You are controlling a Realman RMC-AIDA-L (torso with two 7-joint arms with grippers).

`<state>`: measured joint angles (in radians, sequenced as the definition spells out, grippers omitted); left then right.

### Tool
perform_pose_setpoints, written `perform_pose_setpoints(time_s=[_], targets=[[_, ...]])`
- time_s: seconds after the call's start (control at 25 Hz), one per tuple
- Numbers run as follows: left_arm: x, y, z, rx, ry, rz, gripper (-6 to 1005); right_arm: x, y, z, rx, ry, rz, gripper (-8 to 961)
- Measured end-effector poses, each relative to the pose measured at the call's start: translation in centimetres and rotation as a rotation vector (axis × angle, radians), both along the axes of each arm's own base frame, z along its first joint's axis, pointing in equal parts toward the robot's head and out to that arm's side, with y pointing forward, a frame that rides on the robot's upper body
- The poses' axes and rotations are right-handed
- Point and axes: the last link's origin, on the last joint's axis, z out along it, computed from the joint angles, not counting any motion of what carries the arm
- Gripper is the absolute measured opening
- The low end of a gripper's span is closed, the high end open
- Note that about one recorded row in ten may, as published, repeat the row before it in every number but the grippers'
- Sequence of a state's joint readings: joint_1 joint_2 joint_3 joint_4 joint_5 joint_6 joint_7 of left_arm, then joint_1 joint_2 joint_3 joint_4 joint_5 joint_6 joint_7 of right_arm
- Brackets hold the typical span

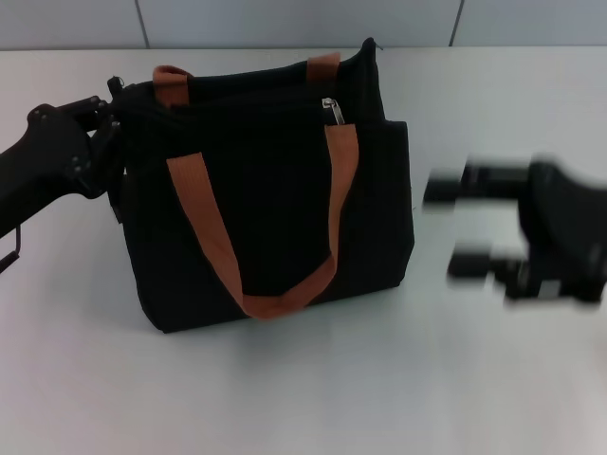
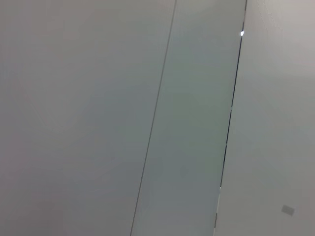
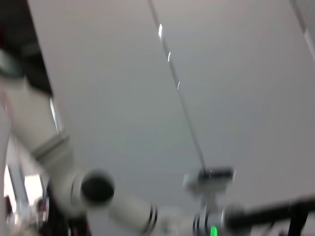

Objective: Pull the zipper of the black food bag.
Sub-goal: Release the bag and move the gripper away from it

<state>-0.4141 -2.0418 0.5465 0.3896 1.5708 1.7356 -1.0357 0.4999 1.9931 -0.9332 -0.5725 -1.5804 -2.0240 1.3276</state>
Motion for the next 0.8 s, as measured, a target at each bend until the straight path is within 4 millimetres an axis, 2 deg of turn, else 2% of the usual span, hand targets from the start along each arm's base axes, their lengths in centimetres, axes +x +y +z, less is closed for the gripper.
perform_pose_setpoints(time_s=[0.08, 0.12, 0.24, 0.28, 0.48, 0.8], targets=[[-0.2, 0.0, 0.1, -0.019, -0.003, 0.012, 12, 1.7, -1.5, -2.4, 0.043, -0.084, 0.029, 629], [-0.3, 0.0, 0.2, -0.036, -0.002, 0.019, 12, 1.7, -1.5, -2.4, 0.043, -0.084, 0.029, 645], [-0.4, 0.0, 0.3, -0.057, 0.003, 0.025, 12, 3.0, -2.3, -4.5, 0.081, -0.155, 0.028, 679], [-0.4, 0.0, 0.3, -0.057, 0.003, 0.025, 12, 3.6, -2.7, -5.8, 0.109, -0.189, 0.035, 679], [-0.7, 0.0, 0.5, -0.084, 0.004, 0.041, 11, 4.5, -3.1, -7.4, 0.151, -0.227, 0.025, 679], [-1.1, 0.3, 1.5, -0.179, 0.025, 0.082, 14, 4.6, -3.1, -7.4, 0.154, -0.224, 0.019, 680]])
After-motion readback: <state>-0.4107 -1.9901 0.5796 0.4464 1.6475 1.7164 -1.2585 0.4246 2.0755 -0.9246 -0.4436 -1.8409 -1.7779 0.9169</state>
